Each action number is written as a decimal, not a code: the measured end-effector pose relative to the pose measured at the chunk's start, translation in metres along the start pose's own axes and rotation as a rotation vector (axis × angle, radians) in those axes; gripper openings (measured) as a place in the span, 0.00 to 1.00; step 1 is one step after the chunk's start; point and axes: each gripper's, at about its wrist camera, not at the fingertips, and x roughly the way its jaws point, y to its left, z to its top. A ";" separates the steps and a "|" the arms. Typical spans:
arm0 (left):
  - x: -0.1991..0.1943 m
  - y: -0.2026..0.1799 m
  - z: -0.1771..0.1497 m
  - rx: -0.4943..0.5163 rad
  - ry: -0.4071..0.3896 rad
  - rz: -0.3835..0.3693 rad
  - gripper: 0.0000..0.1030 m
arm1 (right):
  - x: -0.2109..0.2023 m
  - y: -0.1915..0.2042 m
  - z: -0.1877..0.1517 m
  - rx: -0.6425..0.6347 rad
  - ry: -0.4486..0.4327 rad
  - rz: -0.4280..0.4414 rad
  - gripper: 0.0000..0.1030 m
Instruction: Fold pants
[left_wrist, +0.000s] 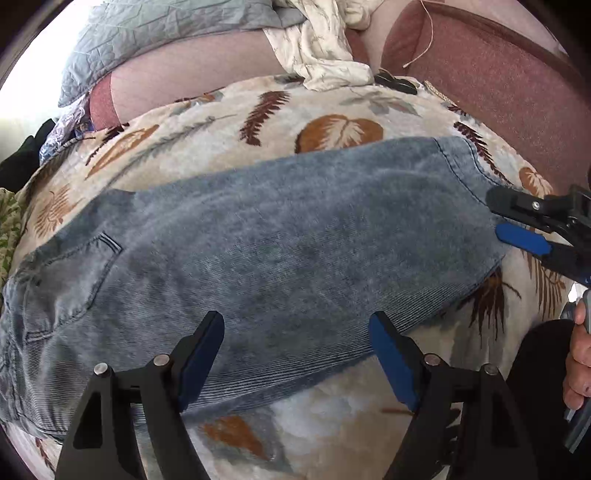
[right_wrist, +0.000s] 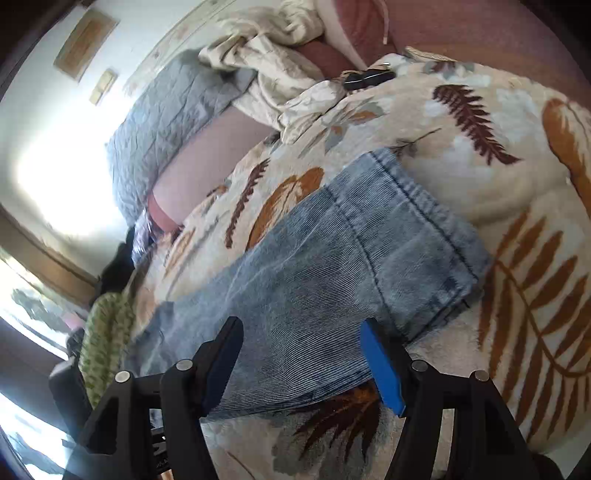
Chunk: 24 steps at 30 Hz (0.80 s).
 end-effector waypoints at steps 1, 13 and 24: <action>0.001 0.001 -0.001 -0.002 0.006 -0.003 0.79 | 0.004 0.003 -0.001 -0.020 0.016 -0.008 0.67; 0.007 0.014 -0.011 -0.023 0.039 -0.025 0.88 | 0.056 0.049 -0.032 -0.409 0.147 -0.361 0.74; -0.068 0.117 -0.036 -0.195 -0.115 0.171 0.88 | 0.061 0.057 -0.036 -0.449 0.135 -0.417 0.76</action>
